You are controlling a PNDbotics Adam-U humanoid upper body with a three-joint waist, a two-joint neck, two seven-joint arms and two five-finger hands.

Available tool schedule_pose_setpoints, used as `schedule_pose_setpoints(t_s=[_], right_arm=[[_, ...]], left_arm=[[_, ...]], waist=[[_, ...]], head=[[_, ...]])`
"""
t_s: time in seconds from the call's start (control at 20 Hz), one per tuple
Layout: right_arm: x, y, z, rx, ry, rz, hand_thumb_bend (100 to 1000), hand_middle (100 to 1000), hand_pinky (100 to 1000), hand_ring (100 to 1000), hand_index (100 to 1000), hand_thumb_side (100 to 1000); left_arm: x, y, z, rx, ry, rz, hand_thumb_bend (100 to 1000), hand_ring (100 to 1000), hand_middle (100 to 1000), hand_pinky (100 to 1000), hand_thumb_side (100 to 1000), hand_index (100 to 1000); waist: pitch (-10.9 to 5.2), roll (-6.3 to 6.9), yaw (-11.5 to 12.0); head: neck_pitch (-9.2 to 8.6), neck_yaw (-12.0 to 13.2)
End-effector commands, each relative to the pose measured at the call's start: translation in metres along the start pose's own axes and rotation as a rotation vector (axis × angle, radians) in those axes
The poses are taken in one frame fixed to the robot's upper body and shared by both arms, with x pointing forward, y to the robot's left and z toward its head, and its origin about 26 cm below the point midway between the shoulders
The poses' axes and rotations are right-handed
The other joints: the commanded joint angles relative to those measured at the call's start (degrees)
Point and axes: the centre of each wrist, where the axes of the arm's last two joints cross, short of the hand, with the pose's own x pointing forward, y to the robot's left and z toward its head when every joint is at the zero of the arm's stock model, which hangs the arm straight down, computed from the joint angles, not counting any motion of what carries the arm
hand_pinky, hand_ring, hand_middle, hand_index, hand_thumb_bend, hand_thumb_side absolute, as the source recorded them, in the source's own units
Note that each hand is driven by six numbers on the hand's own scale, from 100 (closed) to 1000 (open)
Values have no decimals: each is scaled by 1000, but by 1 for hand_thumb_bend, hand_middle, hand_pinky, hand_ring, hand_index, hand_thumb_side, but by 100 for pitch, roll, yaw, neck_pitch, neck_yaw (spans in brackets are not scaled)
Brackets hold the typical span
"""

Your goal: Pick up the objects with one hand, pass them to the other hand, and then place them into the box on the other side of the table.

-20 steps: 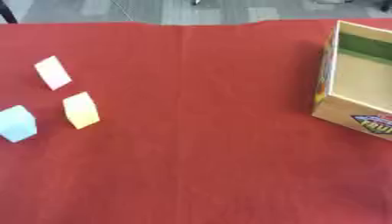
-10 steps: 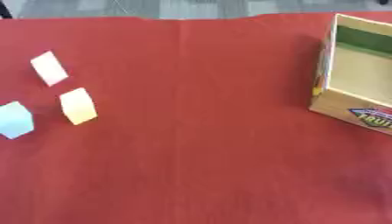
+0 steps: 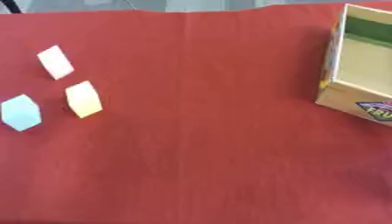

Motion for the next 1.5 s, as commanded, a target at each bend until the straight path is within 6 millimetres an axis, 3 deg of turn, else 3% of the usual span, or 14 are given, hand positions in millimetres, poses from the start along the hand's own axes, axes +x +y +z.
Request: schedule_pose_setpoints(t_s=[0.05,0.35,0.55,1.0,1.3,1.5], right_arm=[[11,-6,-4,21,-18,49,100,935,1000,1000,1000,523],[11,-7,-4,24,-22,55,100,934,1000,1000,1000,517],[11,-7,-1,22,-22,64,100,933,1000,1000,1000,513],[10,-6,0,39,-34,59,100,932,1000,1000,1000,503],[10,-6,0,50,-37,61,100,931,1000,1000,1000,500],[10,-5,0,57,-38,62,100,931,1000,1000,1000,497]], left_arm=[[6,10,-9,-75,-19,-122,453,799,727,815,535,853],[-10,16,-24,-226,55,-319,560,817,750,830,487,858],[-22,31,-32,-307,93,-436,605,826,760,838,451,858],[-11,74,-45,-459,92,-579,688,839,775,851,472,862],[-13,90,-50,-533,148,-614,747,848,784,859,476,855],[-21,96,-53,-581,190,-640,786,853,786,864,424,848]], waist=[[-59,8,12],[-72,26,-4],[-79,17,-17],[-118,-38,-48],[-132,-37,-38],[-138,-45,-45]], head=[[16,-14],[-3,-73],[10,-40],[-39,182],[-22,283],[-9,302]])
